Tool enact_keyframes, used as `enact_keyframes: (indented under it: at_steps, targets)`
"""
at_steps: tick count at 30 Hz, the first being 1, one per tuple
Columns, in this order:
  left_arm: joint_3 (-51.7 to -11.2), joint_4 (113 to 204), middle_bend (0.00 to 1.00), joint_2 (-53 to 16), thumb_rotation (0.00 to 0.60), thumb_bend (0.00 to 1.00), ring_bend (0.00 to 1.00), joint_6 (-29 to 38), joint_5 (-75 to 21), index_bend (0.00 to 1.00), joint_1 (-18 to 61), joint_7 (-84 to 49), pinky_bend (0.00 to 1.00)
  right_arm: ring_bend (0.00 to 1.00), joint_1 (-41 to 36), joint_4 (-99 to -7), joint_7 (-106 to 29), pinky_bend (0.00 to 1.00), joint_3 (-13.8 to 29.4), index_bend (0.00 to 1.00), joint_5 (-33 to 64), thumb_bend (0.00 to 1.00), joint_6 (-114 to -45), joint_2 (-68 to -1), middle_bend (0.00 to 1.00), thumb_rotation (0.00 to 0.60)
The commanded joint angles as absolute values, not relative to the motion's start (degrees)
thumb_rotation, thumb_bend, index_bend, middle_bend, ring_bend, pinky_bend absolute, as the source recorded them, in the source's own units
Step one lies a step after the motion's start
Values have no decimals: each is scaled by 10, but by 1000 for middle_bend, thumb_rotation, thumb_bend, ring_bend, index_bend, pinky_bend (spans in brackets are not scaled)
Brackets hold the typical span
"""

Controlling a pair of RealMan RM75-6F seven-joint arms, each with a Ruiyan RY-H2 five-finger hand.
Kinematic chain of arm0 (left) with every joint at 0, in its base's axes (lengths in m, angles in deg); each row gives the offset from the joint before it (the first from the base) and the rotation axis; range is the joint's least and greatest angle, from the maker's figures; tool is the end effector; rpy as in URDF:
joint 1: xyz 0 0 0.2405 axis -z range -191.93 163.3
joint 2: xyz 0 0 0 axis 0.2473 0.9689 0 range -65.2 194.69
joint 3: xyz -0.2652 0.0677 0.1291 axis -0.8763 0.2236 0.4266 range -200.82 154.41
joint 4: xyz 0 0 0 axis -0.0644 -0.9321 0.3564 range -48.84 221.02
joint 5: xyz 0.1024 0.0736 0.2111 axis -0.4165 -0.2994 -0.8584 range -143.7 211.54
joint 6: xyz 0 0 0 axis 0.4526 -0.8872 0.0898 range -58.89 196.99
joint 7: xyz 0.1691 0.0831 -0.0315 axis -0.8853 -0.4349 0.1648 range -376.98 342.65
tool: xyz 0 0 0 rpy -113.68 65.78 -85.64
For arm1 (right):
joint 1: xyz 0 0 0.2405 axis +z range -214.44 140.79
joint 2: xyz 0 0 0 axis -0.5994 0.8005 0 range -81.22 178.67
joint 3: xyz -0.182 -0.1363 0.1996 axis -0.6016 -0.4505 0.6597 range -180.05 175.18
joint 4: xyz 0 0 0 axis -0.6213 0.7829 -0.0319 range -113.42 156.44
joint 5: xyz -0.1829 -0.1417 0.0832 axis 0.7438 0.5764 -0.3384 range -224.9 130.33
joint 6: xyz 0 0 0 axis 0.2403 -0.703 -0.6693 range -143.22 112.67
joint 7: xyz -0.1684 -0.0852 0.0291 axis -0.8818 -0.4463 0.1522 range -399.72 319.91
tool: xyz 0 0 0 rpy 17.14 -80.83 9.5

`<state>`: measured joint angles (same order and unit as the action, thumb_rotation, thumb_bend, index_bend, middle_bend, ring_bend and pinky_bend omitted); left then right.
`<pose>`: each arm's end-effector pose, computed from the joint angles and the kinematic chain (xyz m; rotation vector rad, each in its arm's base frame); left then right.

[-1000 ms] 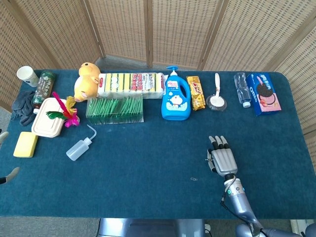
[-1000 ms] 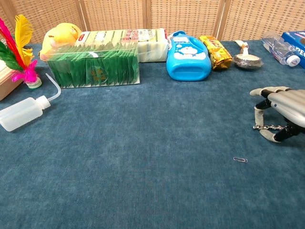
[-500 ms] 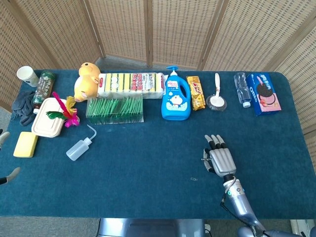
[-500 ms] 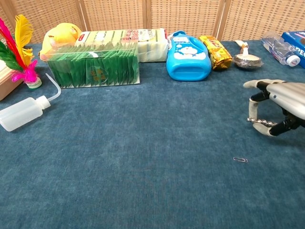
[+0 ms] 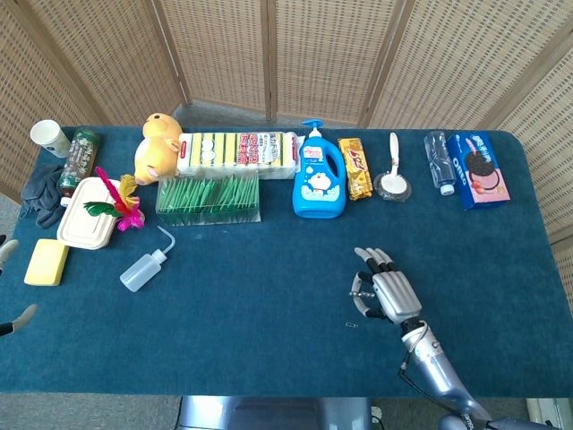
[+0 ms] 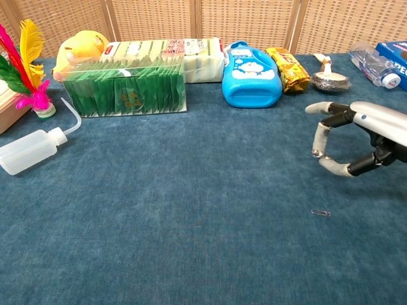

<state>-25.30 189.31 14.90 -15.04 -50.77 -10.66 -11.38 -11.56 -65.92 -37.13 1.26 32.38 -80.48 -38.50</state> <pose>-0.3493 0.2214 0.2123 -1.3539 -0.9750 -0.8973 -0.2467 -0.3277 -0.0548 1.6751 -1.2810 1.1365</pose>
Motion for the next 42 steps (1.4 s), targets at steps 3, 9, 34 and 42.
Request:
enact_keyframes:
  at_steps: [3, 9, 34, 42]
  targets:
    - [-254, 1893, 0, 149, 600, 409, 0, -149, -505, 0, -106, -113, 0, 0, -100, -705, -225, 0, 2, 625, 378, 543, -771, -335, 0, 600]
    - [-253, 1893, 0, 148, 600, 409, 0, -146, -505, 0, -105, -116, 0, 0, -87, -734, -113, 0, -9, 622, 424, 548, -764, -315, 0, 600]
    - [-252, 1895, 0, 144, 600, 409, 0, -143, -501, 0, -104, -128, 0, 0, -58, -692, -16, 0, -30, 614, 449, 551, -749, -353, 0, 600]
    - [-250, 1895, 0, 146, 600, 410, 0, -141, -502, 0, -104, -125, 0, 0, -59, -679, -27, 0, -28, 617, 440, 553, -755, -362, 0, 600]
